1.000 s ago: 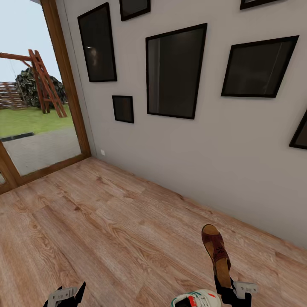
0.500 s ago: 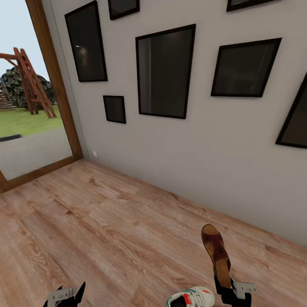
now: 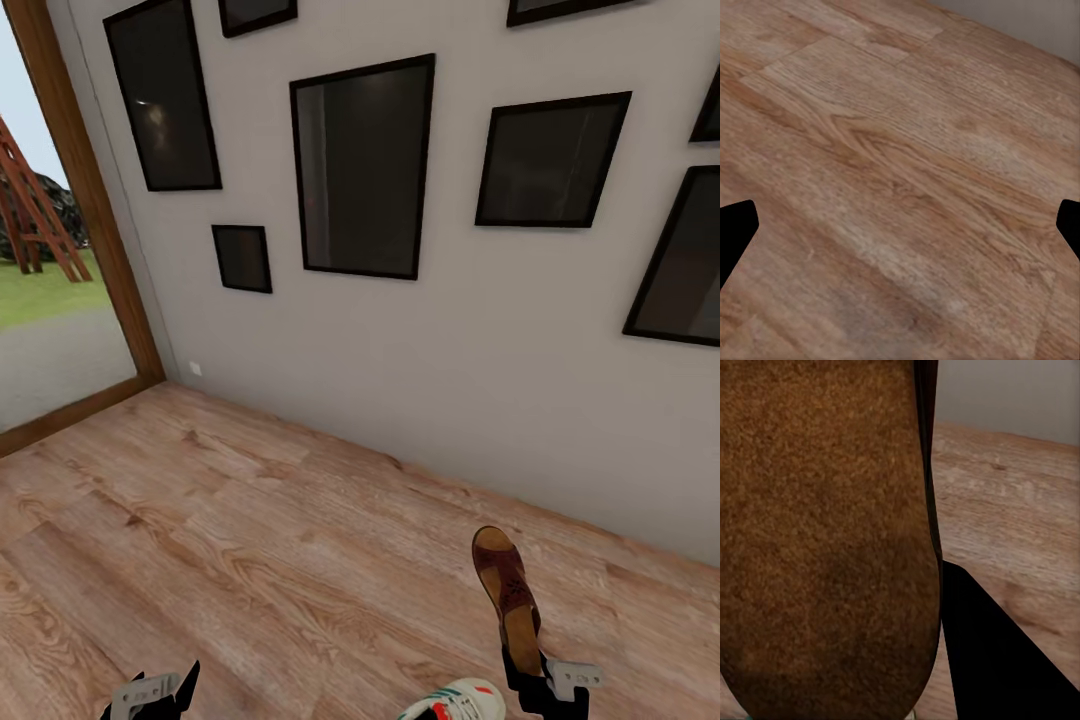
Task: Pick up the two gym shoes and the two sandals from the corridor floor and place them onto the hallstand (shoe rack) in the corridor, making sure they are on the rack and not on the floor. Arrange them so the two gym shoes are next to each other and the two sandals are next to each other.
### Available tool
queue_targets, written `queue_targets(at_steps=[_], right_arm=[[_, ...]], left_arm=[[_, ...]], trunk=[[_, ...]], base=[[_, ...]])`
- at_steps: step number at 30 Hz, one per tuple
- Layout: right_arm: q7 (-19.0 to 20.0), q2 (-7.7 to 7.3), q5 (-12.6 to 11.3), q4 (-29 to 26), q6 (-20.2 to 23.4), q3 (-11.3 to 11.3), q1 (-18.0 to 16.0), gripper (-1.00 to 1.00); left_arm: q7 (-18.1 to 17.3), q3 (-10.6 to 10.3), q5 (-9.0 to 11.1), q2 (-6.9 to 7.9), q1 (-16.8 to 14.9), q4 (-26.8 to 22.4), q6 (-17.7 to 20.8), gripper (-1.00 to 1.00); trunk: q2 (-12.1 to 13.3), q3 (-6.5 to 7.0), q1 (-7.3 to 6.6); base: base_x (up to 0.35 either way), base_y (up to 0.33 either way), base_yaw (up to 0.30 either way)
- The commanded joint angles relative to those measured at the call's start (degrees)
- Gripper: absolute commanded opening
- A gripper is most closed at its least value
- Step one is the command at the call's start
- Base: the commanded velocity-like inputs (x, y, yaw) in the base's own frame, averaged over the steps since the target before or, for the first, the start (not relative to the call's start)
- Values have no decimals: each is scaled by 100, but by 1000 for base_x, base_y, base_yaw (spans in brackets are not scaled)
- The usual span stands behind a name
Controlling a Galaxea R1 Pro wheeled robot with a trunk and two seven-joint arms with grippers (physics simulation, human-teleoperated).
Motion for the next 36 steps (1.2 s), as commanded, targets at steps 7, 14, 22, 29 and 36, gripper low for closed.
queue_targets(at_steps=[7, 14, 22, 29, 36], right_arm=[[51, 0, -82, 5, -10, 35, -4, -100], [51, 0, -82, 5, -10, 35, -4, -100], [50, 7, -82, 5, -10, 35, -4, -100], [50, 8, -82, 6, -10, 35, -4, -100], [51, 11, -83, -7, -13, 35, -4, -100]], left_arm=[[-39, 48, -59, -8, -8, -2, -32, 100], [-39, 49, -55, -7, -8, -2, -32, 100], [-36, 49, -60, -11, -8, -2, -32, 100], [-42, 49, -60, -8, -8, -2, -32, 100], [-43, 49, -60, -7, -8, -2, -32, 100]], trunk=[[-2, -5, -1], [-2, -5, -1], [-2, -5, -1], [-2, -5, -1], [-2, -5, -1]], base=[[5, 11, -6], [1, 176, -83], [23, 139, -78], [2, 11, -28], [0, 1, -37]])
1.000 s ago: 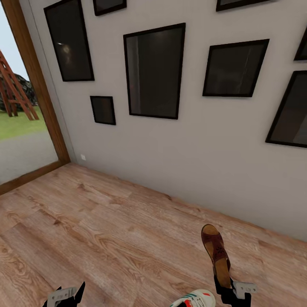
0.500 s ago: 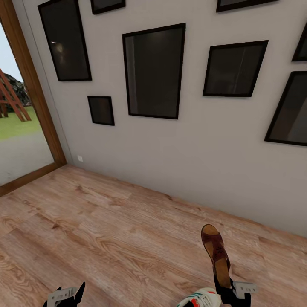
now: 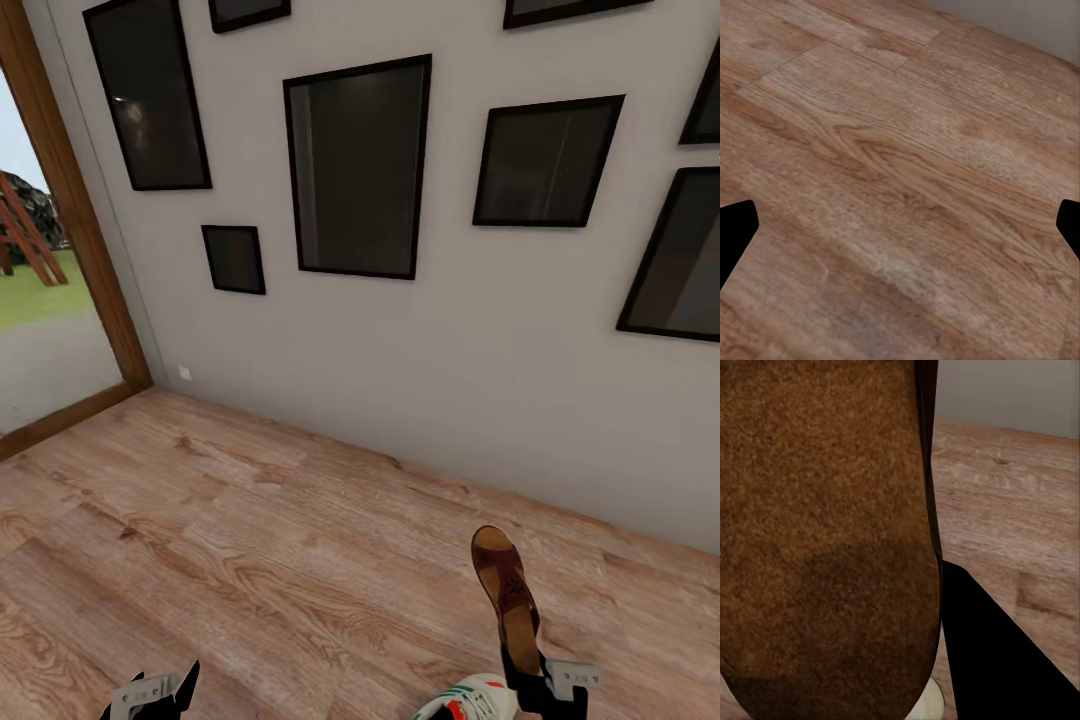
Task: Pick up the two gym shoes and the two sandals from the corridor floor and place them onto the hallstand (shoe rack) in the corridor, making sure they are on the rack and not on the floor. Arrange them so the two gym shoes are next to each other and the two sandals are next to each other.
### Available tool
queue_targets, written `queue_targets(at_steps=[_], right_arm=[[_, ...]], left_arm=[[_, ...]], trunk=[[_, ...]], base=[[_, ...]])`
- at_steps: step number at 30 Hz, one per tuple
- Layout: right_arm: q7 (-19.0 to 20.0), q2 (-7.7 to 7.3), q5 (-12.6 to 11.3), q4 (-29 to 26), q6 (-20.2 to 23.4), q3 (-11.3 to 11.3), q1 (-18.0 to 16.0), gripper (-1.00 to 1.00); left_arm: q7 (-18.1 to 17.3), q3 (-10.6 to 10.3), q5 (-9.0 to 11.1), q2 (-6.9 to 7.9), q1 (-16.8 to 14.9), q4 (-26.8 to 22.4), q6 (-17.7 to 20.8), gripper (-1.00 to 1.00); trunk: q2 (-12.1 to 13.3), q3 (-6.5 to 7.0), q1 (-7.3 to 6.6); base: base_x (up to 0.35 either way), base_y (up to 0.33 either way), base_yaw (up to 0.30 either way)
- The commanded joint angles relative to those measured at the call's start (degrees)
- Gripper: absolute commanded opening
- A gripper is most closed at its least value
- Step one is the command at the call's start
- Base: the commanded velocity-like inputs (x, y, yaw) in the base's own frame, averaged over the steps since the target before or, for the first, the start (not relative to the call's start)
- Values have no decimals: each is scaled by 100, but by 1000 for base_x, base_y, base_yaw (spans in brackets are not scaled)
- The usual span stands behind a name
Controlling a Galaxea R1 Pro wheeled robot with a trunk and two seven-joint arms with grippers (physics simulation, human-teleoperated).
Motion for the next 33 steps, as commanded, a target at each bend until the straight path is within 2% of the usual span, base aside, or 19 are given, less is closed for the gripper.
queue_targets(at_steps=[1, 23, 33], right_arm=[[50, 1, -81, 2, -11, 37, -3, -100], [24, 22, -93, -21, -17, 3, -3, -100], [38, 5, -82, -10, -16, 18, -3, -100]], left_arm=[[-35, 44, -60, -8, -8, -3, -32, 100], [-35, 41, -60, -8, -8, -3, -32, 100], [-35, 41, -60, -10, -8, -3, -32, 100]], trunk=[[-2, -5, -1], [-2, -6, -1], [-2, -13, -1]], base=[[0, 0, -5], [1, 0, -38], [116, 94, -1]])
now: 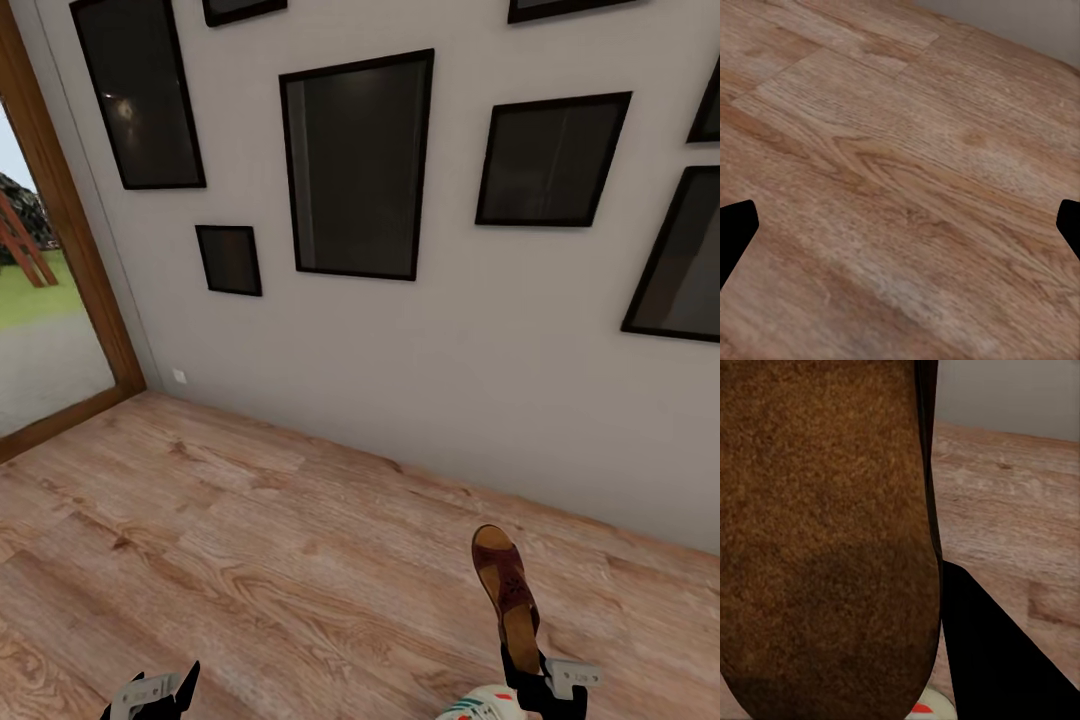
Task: Pick up the two gym shoes and the two sandals from the corridor floor and place them onto the hallstand (shoe rack) in the corridor, making sure they are on the rack and not on the floor. Arrange them so the two gym shoes are next to each other and the two sandals are next to each other.
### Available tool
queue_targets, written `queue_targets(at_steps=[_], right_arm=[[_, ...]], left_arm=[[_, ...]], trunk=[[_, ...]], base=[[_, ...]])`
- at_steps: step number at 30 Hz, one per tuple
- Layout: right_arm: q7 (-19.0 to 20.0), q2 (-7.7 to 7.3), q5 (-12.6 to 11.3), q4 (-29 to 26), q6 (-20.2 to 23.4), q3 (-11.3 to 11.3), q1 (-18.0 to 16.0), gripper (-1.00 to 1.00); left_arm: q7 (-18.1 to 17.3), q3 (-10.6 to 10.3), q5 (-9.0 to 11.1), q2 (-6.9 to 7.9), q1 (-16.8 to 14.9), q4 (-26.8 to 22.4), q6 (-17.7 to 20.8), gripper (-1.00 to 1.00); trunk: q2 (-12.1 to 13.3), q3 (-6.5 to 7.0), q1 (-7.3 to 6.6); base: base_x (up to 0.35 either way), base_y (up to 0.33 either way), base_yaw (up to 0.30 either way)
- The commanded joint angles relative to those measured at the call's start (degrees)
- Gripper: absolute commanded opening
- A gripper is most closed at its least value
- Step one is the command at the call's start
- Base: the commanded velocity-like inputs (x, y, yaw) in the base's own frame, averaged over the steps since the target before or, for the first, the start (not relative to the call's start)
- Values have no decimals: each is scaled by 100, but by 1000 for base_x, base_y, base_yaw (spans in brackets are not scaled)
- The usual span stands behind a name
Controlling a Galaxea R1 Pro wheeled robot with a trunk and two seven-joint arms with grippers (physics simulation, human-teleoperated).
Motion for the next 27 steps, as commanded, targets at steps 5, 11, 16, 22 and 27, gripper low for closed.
queue_targets(at_steps=[5, 11, 16, 22, 27], right_arm=[[50, -3, -83, 6, -11, 36, -4, -100], [45, -3, -82, 10, -11, 36, -4, -100], [44, -3, -81, 14, -11, 36, -4, -100], [44, -3, -81, 15, -11, 36, -4, -100], [44, -3, -82, 15, -11, 36, -4, -100]], left_arm=[[-35, 44, -60, -7, -8, -3, -32, 100], [-35, 39, -60, -8, -8, -6, -32, 100], [-35, 38, -60, -9, -8, -4, -32, 100], [-35, 37, -54, -12, -8, -5, -32, 100], [-35, 37, -52, -14, -8, -3, -32, 100]], trunk=[[-2, -5, -1], [-2, -6, -1], [-2, -6, -1], [-2, -6, -1], [-2, -6, -1]], base=[[17, 15, 0], [4, 3, -9], [1, 1, -151], [0, 0, -239], [0, 0, -258]])
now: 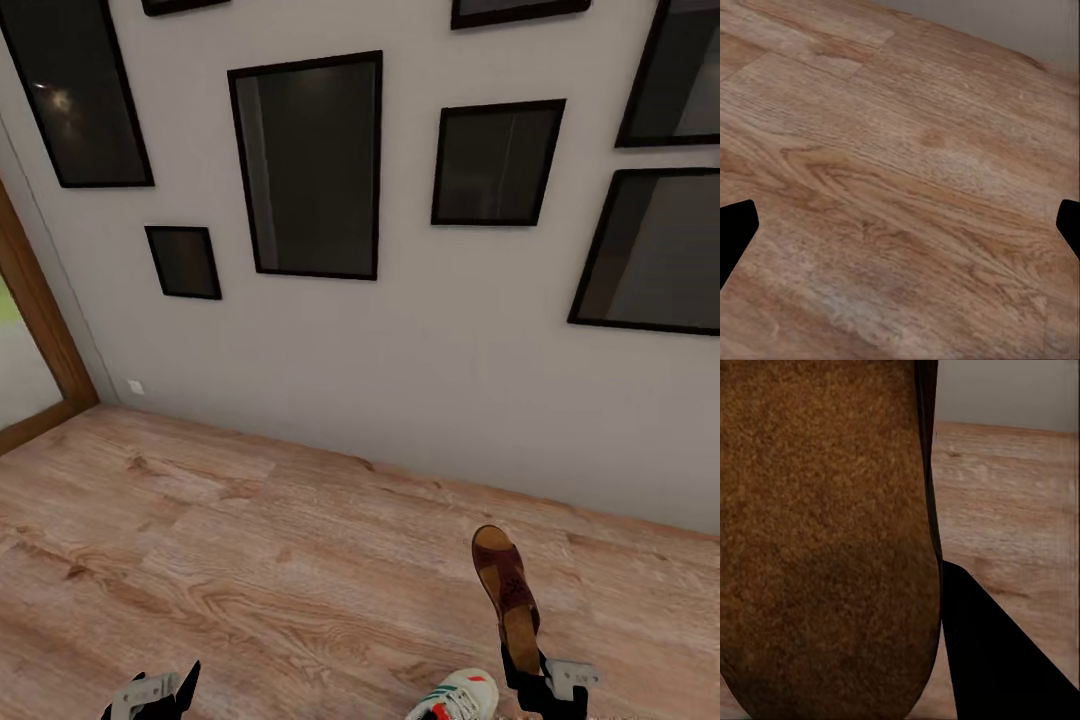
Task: Pick up the two gym shoes and the two sandals from the corridor floor and place them onto the hallstand (shoe rack) in the corridor, making sure they are on the rack and not on the floor. Arrange them so the two gym shoes are next to each other and the two sandals are next to each other.
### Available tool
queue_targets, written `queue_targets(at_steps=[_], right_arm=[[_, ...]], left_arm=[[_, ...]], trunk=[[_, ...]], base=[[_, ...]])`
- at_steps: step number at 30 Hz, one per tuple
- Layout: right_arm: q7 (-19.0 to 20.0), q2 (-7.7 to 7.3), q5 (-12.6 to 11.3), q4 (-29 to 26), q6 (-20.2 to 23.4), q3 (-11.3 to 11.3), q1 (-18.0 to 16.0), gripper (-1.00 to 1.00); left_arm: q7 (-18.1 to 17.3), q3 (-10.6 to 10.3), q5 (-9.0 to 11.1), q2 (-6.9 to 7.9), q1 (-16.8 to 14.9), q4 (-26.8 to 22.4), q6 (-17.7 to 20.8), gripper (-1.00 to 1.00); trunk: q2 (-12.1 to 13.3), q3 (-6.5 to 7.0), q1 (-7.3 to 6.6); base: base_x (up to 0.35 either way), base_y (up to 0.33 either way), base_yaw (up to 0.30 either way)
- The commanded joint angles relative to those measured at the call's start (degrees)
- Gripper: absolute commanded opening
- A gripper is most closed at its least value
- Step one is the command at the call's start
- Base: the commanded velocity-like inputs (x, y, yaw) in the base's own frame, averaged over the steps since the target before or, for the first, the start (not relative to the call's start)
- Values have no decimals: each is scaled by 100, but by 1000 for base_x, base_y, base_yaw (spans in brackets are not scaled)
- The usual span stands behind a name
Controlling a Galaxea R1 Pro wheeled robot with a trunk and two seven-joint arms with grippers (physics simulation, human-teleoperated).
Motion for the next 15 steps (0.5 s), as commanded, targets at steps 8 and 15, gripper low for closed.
queue_targets(at_steps=[8, 15], right_arm=[[51, -1, -81, 6, -10, 36, -5, -100], [51, -1, -88, 6, -10, 36, -5, -100]], left_arm=[[-40, 44, -62, -8, -7, -10, -32, 100], [-42, 49, -60, -8, -7, -11, -32, 100]], trunk=[[-2, -5, -1], [-2, -5, -1]], base=[[-81, -39, -262], [-34, -21, -205]])
